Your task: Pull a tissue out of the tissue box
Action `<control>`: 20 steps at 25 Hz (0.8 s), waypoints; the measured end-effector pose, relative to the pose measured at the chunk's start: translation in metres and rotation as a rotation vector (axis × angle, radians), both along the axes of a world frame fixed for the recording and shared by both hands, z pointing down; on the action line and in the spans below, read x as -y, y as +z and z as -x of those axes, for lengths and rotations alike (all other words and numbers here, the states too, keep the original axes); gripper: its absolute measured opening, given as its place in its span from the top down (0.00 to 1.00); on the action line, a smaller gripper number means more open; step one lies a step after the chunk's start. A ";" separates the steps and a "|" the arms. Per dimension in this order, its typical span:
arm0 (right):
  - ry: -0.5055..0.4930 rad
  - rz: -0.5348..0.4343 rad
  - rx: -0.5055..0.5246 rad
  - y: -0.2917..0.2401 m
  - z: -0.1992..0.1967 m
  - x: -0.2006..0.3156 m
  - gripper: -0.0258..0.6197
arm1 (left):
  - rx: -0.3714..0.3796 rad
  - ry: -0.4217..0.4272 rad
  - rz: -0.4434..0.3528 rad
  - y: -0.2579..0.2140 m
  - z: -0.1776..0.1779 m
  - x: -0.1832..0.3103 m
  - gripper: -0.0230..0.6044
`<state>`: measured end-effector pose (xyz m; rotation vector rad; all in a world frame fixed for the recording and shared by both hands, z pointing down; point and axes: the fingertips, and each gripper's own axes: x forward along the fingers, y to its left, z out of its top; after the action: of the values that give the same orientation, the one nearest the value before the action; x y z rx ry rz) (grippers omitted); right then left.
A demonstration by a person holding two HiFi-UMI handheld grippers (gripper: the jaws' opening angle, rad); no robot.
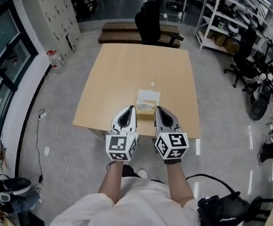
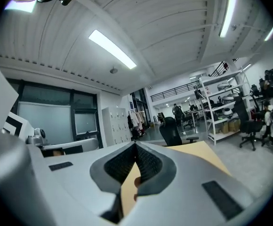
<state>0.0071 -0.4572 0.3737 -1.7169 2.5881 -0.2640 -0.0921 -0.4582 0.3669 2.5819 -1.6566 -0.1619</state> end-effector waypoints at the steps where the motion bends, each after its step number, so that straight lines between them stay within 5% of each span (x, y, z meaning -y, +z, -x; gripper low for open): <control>1: 0.005 -0.010 -0.006 -0.003 0.001 0.005 0.96 | -0.001 0.007 -0.005 -0.001 -0.001 0.007 0.98; 7: 0.043 -0.033 -0.034 -0.016 -0.004 0.040 0.96 | -0.009 0.052 -0.021 -0.013 -0.017 0.047 0.98; 20: 0.055 -0.108 -0.046 -0.044 0.063 0.140 0.96 | -0.013 0.109 -0.067 -0.039 0.033 0.154 0.98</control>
<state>-0.0562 -0.5970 0.3295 -1.7742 2.5304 -0.0822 -0.1251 -0.6126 0.3277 2.7053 -1.5276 -0.2319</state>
